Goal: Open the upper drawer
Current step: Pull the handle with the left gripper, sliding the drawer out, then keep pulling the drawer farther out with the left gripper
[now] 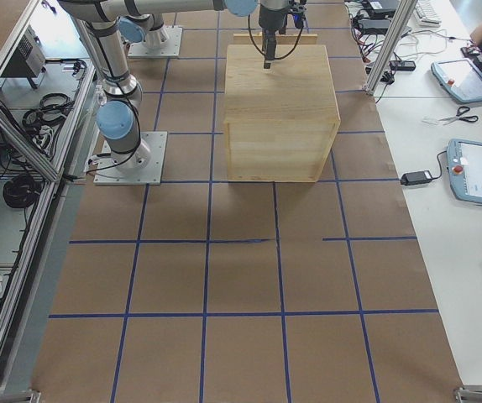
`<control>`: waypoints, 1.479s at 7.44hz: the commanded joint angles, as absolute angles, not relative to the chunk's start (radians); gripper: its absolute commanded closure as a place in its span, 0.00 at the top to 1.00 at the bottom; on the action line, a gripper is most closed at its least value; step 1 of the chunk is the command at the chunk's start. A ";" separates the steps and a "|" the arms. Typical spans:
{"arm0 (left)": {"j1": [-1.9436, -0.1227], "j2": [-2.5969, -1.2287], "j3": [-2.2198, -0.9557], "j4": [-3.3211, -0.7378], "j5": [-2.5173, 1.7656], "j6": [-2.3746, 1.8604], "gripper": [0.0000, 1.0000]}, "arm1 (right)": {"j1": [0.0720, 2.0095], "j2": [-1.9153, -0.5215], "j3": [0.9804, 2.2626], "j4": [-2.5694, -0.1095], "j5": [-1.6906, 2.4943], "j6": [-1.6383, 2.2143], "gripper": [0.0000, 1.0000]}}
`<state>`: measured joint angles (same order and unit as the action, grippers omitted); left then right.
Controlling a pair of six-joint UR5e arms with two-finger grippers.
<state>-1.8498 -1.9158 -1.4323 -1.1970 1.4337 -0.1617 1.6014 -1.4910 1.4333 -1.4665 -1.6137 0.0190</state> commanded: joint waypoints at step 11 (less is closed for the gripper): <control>-1.850 -1.931 -1.427 -1.203 1.433 -0.169 1.00 | 1.601 -1.491 1.434 -1.466 -1.614 0.020 1.00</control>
<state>-1.8512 -1.9311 -1.4275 -1.2020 1.4130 -0.1762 1.6015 -1.4910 1.4329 -1.4665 -1.6137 0.0199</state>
